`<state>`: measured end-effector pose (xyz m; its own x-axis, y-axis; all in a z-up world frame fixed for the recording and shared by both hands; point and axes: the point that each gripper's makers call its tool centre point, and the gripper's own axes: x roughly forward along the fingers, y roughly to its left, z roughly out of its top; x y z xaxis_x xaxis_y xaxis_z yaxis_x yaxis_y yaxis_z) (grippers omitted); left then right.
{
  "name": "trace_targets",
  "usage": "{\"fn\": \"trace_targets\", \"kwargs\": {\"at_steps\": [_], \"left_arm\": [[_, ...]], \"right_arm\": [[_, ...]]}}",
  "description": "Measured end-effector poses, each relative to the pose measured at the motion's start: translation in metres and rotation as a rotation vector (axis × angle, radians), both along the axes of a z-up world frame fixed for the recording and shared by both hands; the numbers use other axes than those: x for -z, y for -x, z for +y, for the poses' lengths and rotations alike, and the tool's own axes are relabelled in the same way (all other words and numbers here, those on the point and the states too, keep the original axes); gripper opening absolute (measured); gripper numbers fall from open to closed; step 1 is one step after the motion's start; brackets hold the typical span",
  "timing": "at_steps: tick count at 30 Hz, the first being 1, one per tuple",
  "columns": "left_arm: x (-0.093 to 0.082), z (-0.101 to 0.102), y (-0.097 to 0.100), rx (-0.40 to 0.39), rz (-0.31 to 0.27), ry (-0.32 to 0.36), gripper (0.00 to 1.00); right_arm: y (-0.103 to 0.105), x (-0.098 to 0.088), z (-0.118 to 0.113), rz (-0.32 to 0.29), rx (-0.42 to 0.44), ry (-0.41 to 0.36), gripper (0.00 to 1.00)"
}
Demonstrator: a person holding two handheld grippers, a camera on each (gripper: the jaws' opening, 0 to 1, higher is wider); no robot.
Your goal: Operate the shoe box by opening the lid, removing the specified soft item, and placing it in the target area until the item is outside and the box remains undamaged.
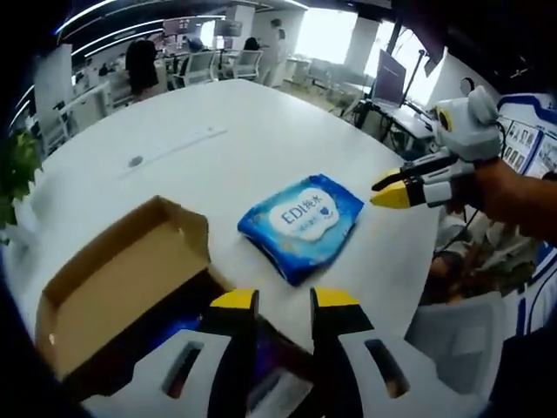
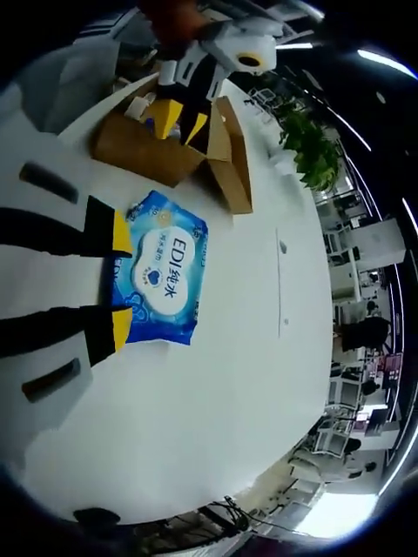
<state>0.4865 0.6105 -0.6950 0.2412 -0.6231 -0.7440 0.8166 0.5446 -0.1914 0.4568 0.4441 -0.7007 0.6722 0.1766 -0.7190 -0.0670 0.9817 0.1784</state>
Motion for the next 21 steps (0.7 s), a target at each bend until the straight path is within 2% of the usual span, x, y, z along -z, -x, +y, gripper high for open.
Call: {"fn": "trace_targets", "kwargs": {"at_steps": [17,21], "left_arm": [[-0.008,0.078,0.012,-0.083,-0.011,-0.019,0.22],[-0.003,0.093,0.012,-0.107,-0.008,-0.026,0.21]], "right_arm": [[0.006,-0.017,0.053,-0.027,-0.046,0.011,0.18],[0.008,-0.015,0.063,-0.022,-0.061,0.013,0.17]]}}
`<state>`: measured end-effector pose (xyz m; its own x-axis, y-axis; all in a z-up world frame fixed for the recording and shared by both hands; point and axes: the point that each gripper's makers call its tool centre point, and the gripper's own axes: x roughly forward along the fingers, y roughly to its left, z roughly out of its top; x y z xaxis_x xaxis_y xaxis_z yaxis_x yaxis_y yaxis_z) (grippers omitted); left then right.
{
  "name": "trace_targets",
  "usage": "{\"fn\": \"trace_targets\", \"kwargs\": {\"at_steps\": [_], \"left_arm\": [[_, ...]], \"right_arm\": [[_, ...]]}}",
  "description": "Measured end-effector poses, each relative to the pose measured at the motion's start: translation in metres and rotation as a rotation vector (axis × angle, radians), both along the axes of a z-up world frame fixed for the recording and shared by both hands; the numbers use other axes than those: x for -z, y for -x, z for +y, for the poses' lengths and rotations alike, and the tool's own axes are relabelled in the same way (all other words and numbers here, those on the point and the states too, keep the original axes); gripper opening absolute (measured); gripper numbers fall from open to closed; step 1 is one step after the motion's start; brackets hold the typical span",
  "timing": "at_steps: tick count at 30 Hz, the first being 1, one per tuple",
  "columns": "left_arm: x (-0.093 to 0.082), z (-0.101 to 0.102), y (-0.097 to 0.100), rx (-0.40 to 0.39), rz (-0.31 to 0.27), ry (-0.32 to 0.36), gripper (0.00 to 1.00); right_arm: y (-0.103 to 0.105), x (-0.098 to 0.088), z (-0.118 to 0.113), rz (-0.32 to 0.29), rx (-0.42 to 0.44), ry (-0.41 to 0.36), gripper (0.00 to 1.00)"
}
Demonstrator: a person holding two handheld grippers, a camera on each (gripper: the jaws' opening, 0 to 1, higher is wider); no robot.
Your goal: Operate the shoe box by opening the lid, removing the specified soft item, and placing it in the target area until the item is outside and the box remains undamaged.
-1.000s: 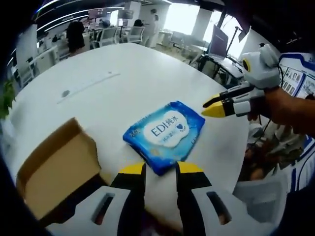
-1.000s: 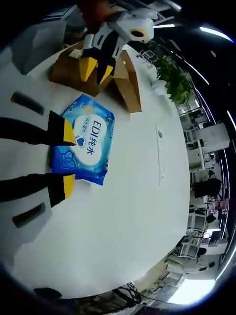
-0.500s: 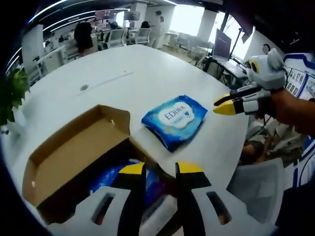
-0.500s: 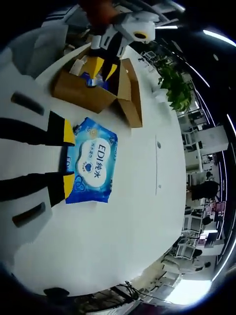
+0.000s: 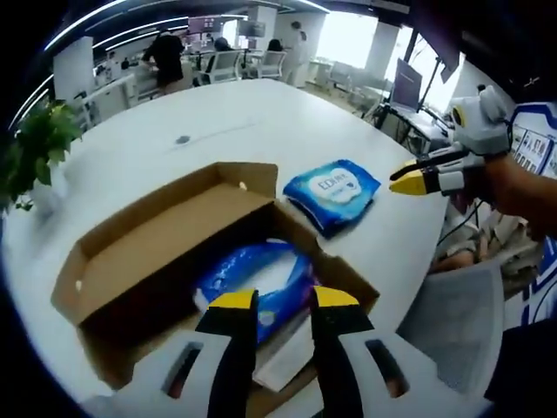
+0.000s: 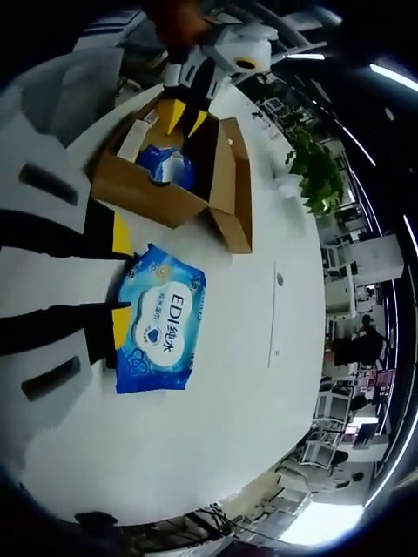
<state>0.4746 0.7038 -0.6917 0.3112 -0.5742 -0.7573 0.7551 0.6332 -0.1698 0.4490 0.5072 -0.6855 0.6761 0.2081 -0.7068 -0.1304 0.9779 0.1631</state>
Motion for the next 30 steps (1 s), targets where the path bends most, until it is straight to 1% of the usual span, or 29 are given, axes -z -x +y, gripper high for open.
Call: {"fn": "trace_targets", "kwargs": {"at_steps": [4,7,12,13,18,21,22,26,28,30], "left_arm": [[0.01,0.019,-0.003,-0.042,0.016,-0.018,0.21],[0.021,0.035,-0.009,-0.095,0.034,-0.031,0.21],[0.028,0.048,-0.022,-0.146,0.042,-0.041,0.2],[0.03,0.049,-0.024,-0.156,0.053,-0.04,0.19],[0.035,0.051,-0.041,-0.187,0.036,-0.049,0.2],[0.039,0.047,-0.048,-0.216,0.059,-0.024,0.23],[0.04,0.044,-0.051,-0.215,0.056,-0.022,0.23],[0.051,0.039,-0.055,-0.208,0.062,-0.051,0.24],[0.056,0.037,-0.056,-0.21,0.075,-0.06,0.23],[0.061,0.036,-0.058,-0.211,0.073,-0.071,0.23]], "right_arm": [[0.0,0.001,0.008,0.007,-0.017,0.004,0.17],[-0.001,0.0,0.013,0.007,-0.024,0.004,0.17],[-0.002,-0.001,0.02,0.008,-0.037,0.003,0.17],[-0.002,-0.001,0.021,0.009,-0.041,0.006,0.17],[0.0,0.003,0.028,0.022,-0.065,0.015,0.16],[-0.001,0.002,0.031,0.023,-0.073,0.014,0.16],[-0.001,0.002,0.031,0.023,-0.074,0.015,0.16],[-0.003,0.001,0.033,0.022,-0.082,0.018,0.16],[-0.005,-0.002,0.033,0.014,-0.08,0.009,0.16],[-0.006,-0.003,0.033,0.012,-0.084,0.006,0.14]]}}
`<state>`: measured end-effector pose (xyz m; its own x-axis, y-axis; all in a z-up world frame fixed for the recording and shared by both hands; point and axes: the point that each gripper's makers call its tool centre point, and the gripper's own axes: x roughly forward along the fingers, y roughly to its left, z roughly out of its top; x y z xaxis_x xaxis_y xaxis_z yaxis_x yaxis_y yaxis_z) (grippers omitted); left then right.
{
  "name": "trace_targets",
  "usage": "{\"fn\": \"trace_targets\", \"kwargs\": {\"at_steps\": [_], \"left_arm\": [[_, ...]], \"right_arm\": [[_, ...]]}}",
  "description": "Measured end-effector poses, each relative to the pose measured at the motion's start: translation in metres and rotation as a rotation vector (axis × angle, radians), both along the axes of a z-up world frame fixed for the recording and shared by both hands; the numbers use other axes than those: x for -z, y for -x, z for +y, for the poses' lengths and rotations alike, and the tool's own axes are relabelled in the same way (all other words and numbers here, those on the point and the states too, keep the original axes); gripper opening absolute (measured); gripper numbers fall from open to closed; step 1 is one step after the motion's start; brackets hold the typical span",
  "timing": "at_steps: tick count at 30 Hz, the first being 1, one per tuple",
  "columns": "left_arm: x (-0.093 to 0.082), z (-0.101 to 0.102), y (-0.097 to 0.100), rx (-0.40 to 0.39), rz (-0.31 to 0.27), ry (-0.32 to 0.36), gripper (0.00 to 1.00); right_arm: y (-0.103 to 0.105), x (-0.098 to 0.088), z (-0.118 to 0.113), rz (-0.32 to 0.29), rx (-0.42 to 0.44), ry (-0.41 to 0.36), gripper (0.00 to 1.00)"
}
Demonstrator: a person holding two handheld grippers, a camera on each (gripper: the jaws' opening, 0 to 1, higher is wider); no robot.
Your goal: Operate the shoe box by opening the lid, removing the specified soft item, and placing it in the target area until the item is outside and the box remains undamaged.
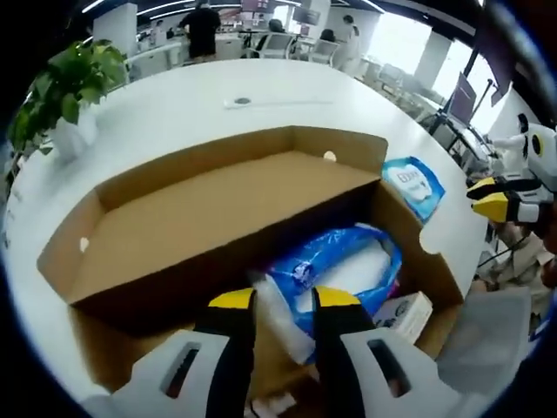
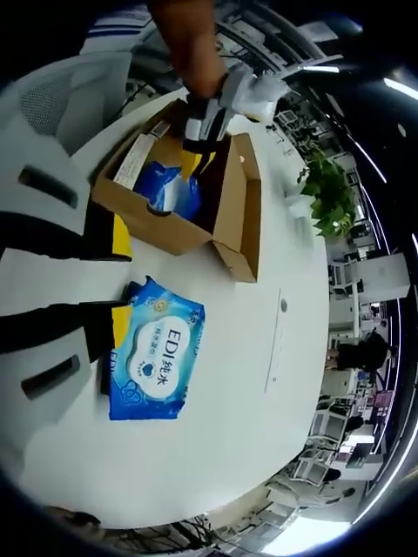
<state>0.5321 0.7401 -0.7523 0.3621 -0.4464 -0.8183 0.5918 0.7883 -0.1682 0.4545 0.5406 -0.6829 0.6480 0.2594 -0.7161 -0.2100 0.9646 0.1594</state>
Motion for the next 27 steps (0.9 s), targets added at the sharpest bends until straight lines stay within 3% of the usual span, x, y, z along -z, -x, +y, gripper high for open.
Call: {"fn": "trace_targets", "kwargs": {"at_steps": [6,13,27], "left_arm": [[0.011,0.002,0.0,0.015,0.0,-0.042,0.21],[0.02,0.025,0.003,-0.009,0.028,-0.069,0.2],[0.02,0.065,0.001,-0.058,0.045,-0.067,0.19]], "right_arm": [[-0.002,0.0,0.001,0.005,-0.01,0.007,0.15],[-0.009,0.001,0.011,0.008,-0.026,0.008,0.15],[-0.029,0.002,0.073,0.008,-0.132,-0.008,0.14]]}}
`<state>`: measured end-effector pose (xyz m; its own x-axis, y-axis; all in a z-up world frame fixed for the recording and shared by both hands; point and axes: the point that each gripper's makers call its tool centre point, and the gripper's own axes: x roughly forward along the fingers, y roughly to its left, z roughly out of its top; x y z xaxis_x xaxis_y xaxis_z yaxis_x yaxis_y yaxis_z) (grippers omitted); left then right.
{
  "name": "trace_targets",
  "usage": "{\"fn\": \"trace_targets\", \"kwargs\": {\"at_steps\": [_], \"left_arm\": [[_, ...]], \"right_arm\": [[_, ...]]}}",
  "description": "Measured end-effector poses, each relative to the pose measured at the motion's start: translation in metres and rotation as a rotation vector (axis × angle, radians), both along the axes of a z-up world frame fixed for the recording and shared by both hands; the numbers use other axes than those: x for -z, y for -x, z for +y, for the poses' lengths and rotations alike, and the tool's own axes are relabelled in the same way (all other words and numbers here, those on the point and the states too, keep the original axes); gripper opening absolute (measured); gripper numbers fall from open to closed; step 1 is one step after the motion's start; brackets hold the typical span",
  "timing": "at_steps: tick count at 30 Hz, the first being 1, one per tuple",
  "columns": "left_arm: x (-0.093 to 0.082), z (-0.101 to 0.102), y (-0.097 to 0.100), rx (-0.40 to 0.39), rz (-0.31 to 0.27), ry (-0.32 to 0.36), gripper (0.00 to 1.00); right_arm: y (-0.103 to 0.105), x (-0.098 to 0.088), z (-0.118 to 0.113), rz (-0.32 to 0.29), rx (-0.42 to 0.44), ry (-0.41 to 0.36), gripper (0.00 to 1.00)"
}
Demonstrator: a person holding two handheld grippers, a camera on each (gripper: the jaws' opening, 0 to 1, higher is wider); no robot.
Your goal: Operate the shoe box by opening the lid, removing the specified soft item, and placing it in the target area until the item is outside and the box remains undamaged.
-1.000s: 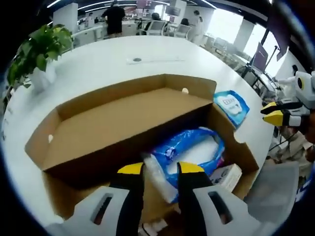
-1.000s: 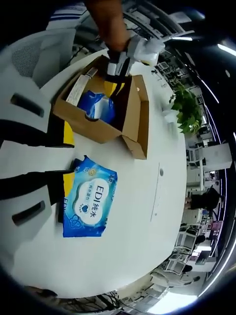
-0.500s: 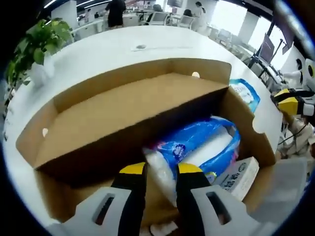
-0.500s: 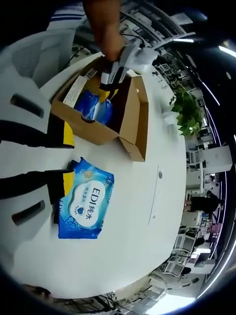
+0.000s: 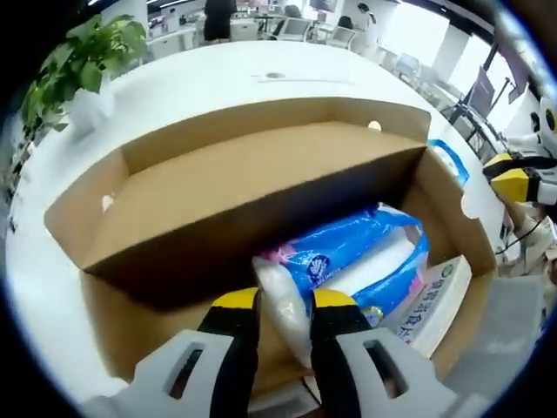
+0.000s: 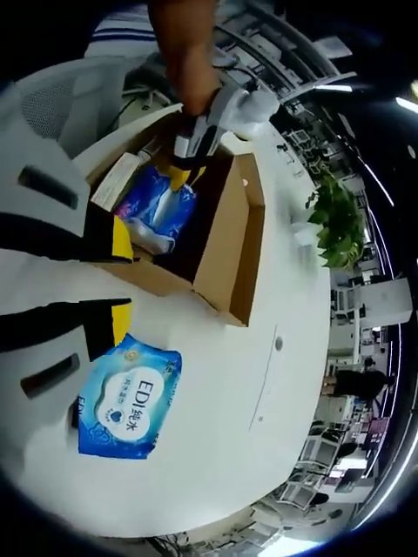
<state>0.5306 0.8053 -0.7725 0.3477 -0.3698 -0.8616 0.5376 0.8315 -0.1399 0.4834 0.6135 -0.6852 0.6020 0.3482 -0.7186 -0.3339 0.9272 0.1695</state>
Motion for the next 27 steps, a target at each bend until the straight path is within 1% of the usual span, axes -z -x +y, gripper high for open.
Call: {"fn": "trace_targets", "kwargs": {"at_steps": [2,3,4,8,11,12,16,19,21,23,25,27], "left_arm": [[0.001,0.004,0.0,-0.004,0.005,0.007,0.19],[0.002,0.006,0.0,-0.003,0.007,0.012,0.19],[0.002,0.006,0.0,-0.002,0.007,0.015,0.19],[0.002,0.006,-0.001,0.003,0.018,0.032,0.18],[0.002,0.006,0.001,0.008,0.018,0.032,0.18],[0.002,0.006,0.001,0.009,0.017,0.032,0.18],[0.003,0.006,0.0,0.013,0.019,0.033,0.18],[0.003,0.005,0.0,0.019,0.023,0.037,0.16],[0.003,0.004,0.0,0.02,0.023,0.047,0.14],[0.004,0.005,-0.001,0.016,0.027,0.054,0.14],[0.004,0.004,-0.001,0.018,0.026,0.054,0.14],[0.003,0.004,0.0,0.026,0.021,0.047,0.14]], "right_arm": [[-0.002,0.001,0.009,0.001,-0.016,-0.001,0.14],[-0.004,0.002,0.018,0.003,-0.029,-0.003,0.14],[-0.004,0.002,0.02,0.004,-0.031,-0.004,0.14],[-0.009,0.009,0.045,0.019,-0.071,-0.011,0.14],[-0.012,0.02,0.06,0.041,-0.1,-0.006,0.14],[-0.014,0.026,0.065,0.057,-0.105,0.001,0.14],[-0.021,0.041,0.08,0.082,-0.12,0.008,0.14],[-0.026,0.05,0.086,0.11,-0.117,0.015,0.15],[-0.028,0.056,0.085,0.133,-0.107,0.04,0.15],[-0.033,0.057,0.089,0.134,-0.103,0.032,0.16],[-0.033,0.062,0.09,0.15,-0.107,0.048,0.17],[-0.03,0.071,0.086,0.189,-0.1,0.082,0.17]]}}
